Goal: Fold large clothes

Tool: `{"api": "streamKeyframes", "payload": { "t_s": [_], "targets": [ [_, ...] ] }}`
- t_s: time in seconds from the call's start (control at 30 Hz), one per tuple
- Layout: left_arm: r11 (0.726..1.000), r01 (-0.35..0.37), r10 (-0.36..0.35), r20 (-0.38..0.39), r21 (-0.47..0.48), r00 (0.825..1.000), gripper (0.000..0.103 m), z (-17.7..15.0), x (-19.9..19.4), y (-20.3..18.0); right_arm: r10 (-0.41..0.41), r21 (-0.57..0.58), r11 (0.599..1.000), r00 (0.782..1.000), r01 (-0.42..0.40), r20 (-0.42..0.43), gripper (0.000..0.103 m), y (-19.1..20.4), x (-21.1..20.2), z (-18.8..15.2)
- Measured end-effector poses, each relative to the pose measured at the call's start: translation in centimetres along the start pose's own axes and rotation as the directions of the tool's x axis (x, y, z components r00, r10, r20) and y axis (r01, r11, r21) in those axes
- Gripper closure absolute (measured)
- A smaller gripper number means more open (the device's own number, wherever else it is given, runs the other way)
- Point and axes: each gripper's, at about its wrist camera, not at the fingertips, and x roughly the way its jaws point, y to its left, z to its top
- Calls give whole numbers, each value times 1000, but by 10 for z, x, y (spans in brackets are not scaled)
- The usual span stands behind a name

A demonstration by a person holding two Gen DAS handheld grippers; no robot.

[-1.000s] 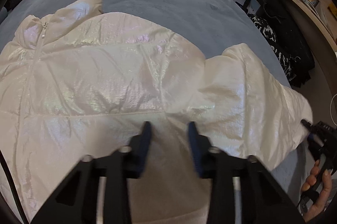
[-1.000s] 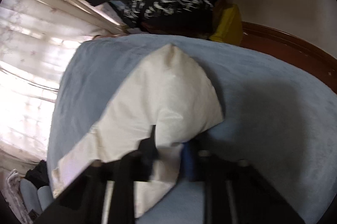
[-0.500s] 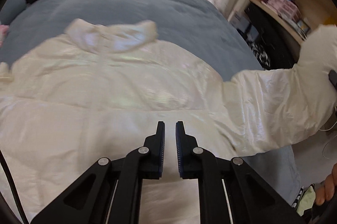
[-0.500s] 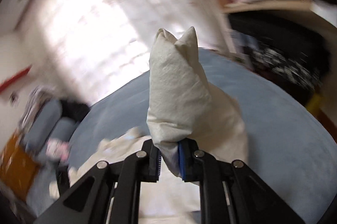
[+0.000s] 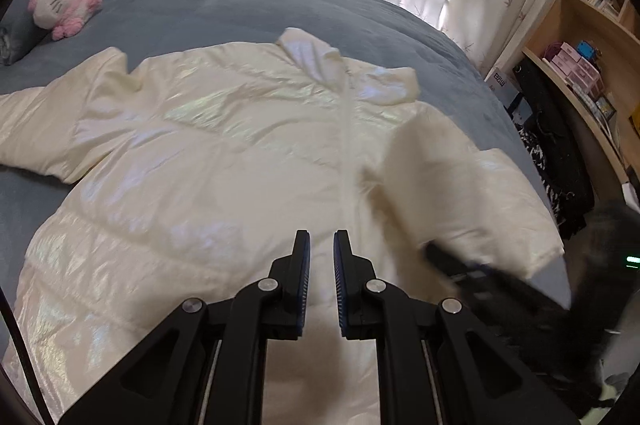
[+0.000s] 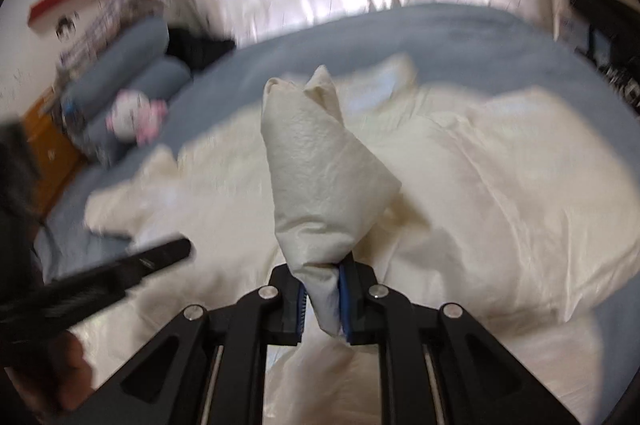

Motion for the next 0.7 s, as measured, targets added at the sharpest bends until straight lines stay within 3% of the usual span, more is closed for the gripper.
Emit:
{"api": "streamKeyframes", "payload": {
  "t_s": [0.13,0.23,0.27,0.4,0.5,0.6,0.7],
  "targets": [
    [998,49,-50,-23,-27,999,88,-13,3,12,-29,-30,999,996,26,-82,80,14,20,-12],
    [991,114,-118,-44,-73,992,85,-16,7,20,14,-35,999,996,-17,-83,49,17,5,-14],
    [983,156,-161,-49,-96,986,84,-18,7,22,12,-41,999,997,-15,-74,46,15,-2,-18],
    [953,267,-277,-58,-140,959,81,-23,10,24,-43,-82,996,999,41,-32,46,26,-28,-29],
    [934,313,-329,-69,-172,942,80,-25,16,23,-40,-68,997,999,40,-5,46,23,-49,-44],
    [895,380,-404,-65,-232,912,77,-25,21,25,-46,-42,998,999,46,5,46,15,-59,-62],
    [859,422,-456,-59,-291,888,57,-23,25,24,-30,3,1000,999,30,-11,46,3,-57,-75]
  ]
}}
